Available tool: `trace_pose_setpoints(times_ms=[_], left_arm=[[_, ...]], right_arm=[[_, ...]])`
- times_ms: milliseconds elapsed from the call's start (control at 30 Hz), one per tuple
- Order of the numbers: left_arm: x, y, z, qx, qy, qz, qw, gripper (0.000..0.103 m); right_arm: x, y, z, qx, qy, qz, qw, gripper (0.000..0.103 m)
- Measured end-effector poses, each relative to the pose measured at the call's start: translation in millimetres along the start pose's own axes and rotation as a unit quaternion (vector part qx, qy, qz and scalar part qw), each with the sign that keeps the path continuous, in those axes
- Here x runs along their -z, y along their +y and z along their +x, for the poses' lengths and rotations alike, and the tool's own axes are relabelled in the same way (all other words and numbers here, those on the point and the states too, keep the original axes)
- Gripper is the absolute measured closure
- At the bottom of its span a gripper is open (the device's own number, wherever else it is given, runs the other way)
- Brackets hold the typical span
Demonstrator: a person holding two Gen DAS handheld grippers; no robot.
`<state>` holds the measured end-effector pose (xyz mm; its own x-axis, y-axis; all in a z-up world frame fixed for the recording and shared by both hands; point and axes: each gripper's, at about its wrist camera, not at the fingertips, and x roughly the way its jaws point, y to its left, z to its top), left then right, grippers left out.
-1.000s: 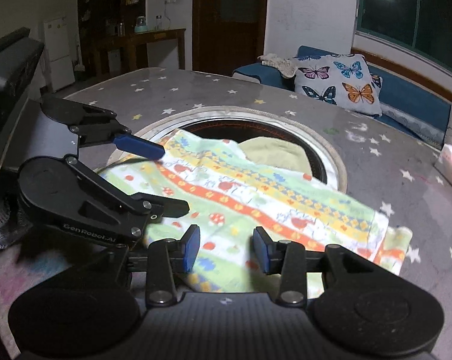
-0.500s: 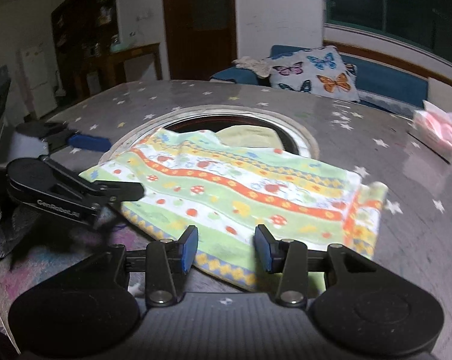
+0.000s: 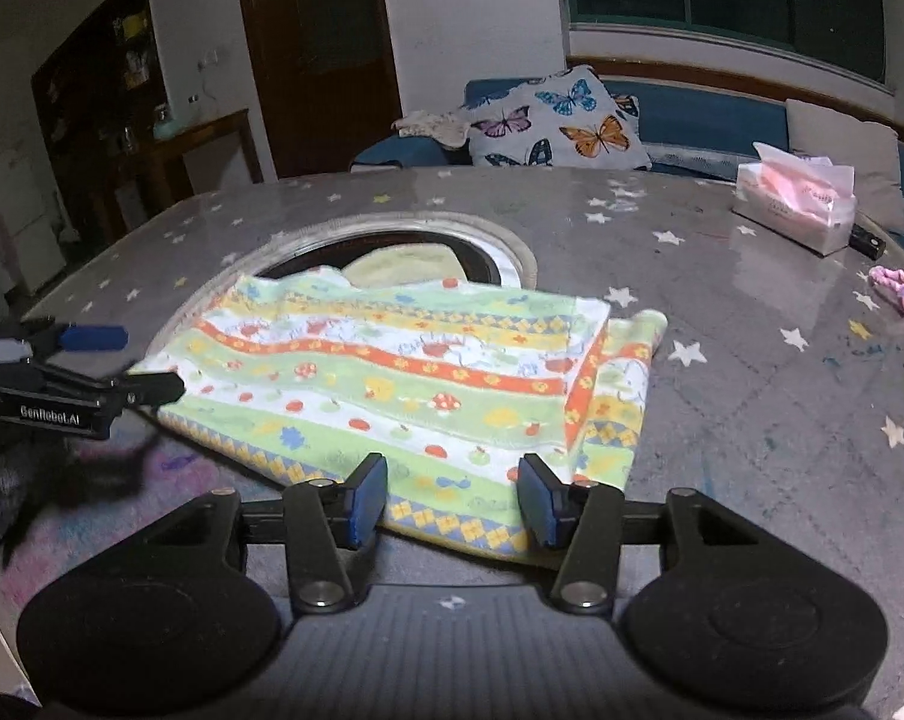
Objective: Fold clothes
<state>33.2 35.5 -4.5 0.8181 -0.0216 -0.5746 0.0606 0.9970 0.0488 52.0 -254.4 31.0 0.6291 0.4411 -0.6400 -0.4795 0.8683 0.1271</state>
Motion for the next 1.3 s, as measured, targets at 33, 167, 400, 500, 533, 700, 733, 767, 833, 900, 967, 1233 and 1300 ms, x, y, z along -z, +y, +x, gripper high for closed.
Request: trace_pose_setpoints(times_ms=[33, 167, 400, 500, 533, 700, 733, 767, 833, 900, 967, 1233, 1300], left_arm=[[1, 0, -1, -0.005, -0.001, 0.001, 1.0, 0.0], [6, 5, 3, -0.023, 0.009, -0.005, 0.9997, 0.0], [0, 10, -7, -0.036, 0.01, -0.011, 0.9992, 0.0], [-7, 11, -10, -0.037, 0.001, -0.015, 0.9992, 0.0], [-9, 11, -9, -0.039, 0.001, -0.016, 0.9991, 0.0], [-7, 18, 1, -0.062, 0.017, -0.025, 0.9976, 0.0], [-5, 19, 2, -0.065, 0.02, -0.025, 0.9974, 0.0], [-3, 21, 3, -0.067, 0.023, -0.024, 0.9972, 0.0], [-1, 22, 2, -0.069, 0.024, -0.024, 0.9971, 0.0], [-3, 23, 2, -0.072, 0.023, -0.025, 0.9968, 0.0], [-8, 25, 2, -0.071, 0.023, -0.03, 0.9968, 0.0], [-25, 29, 26, -0.09, 0.027, -0.015, 0.9954, 0.0], [-22, 32, 31, -0.095, 0.037, -0.012, 0.9948, 0.0]], right_arm=[[-2, 2, 0, -0.002, -0.003, -0.001, 1.0, 0.052], [-2, 6, 5, -0.005, -0.002, -0.007, 1.0, 0.048], [-1, 10, 4, 0.002, -0.001, -0.015, 1.0, 0.047], [-8, 17, 4, -0.003, -0.011, -0.027, 1.0, 0.047], [-10, 20, 7, -0.008, -0.013, -0.03, 0.999, 0.047], [-13, 30, 23, -0.021, -0.006, -0.036, 0.999, 0.047], [-11, 30, 27, -0.021, -0.001, -0.036, 0.999, 0.047], [-10, 30, 30, -0.021, 0.004, -0.035, 0.999, 0.046], [-8, 28, 31, -0.016, 0.01, -0.034, 0.999, 0.046], [-10, 24, 28, -0.016, 0.011, -0.03, 0.999, 0.046], [-14, 19, 26, -0.014, 0.009, -0.025, 1.0, 0.046], [-30, -7, 45, 0.007, 0.005, -0.005, 1.0, 0.046], [-34, -13, 50, 0.012, 0.004, 0.0, 1.0, 0.047]])
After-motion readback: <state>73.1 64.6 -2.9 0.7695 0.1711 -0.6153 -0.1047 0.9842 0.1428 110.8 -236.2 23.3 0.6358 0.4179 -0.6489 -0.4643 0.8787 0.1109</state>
